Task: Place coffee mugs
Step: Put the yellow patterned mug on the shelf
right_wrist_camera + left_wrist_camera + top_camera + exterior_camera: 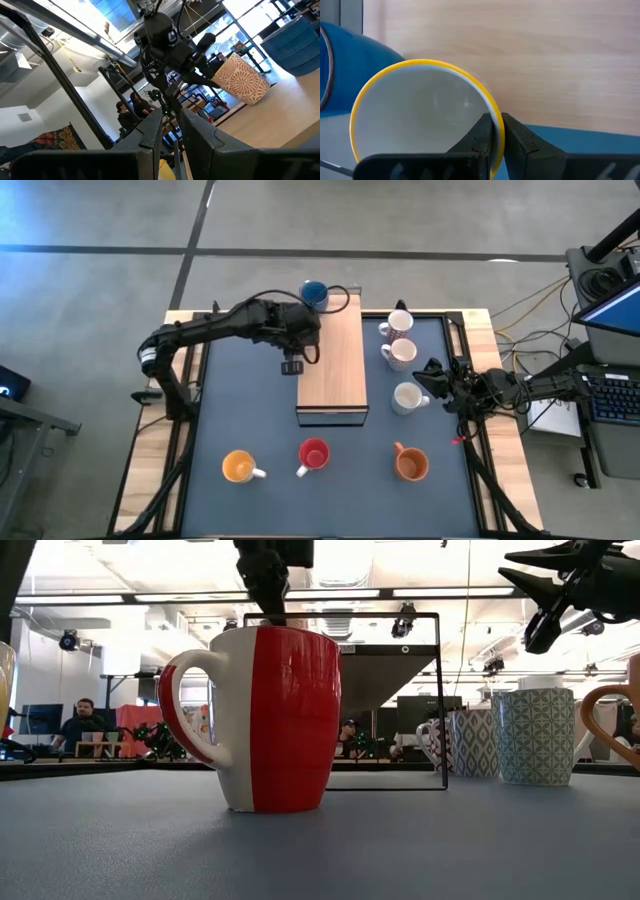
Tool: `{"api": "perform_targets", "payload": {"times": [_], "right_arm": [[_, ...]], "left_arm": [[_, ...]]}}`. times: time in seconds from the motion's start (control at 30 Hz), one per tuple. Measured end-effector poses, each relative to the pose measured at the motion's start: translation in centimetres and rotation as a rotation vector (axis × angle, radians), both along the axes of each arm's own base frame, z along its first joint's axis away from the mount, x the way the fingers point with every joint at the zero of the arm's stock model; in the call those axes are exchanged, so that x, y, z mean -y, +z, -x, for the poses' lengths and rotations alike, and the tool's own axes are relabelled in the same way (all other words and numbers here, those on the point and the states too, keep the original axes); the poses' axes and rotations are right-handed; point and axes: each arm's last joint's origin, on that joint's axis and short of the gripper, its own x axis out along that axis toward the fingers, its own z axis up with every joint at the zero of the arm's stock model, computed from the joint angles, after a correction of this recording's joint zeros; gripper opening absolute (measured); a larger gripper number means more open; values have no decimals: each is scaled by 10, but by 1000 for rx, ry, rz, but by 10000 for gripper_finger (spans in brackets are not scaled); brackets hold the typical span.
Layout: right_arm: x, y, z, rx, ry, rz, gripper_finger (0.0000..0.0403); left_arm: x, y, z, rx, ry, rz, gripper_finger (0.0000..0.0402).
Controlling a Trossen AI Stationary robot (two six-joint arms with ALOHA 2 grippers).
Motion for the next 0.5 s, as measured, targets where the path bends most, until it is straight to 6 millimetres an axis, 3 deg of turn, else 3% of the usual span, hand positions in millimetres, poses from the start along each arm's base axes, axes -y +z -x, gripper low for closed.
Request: {"api": "perform_targets", "payload": {"times": [0.5], "right_arm": [[0,0,0,0,0,0,61]], "left_arm": [[-17,5,-25,-72,-27,19,30]]}}
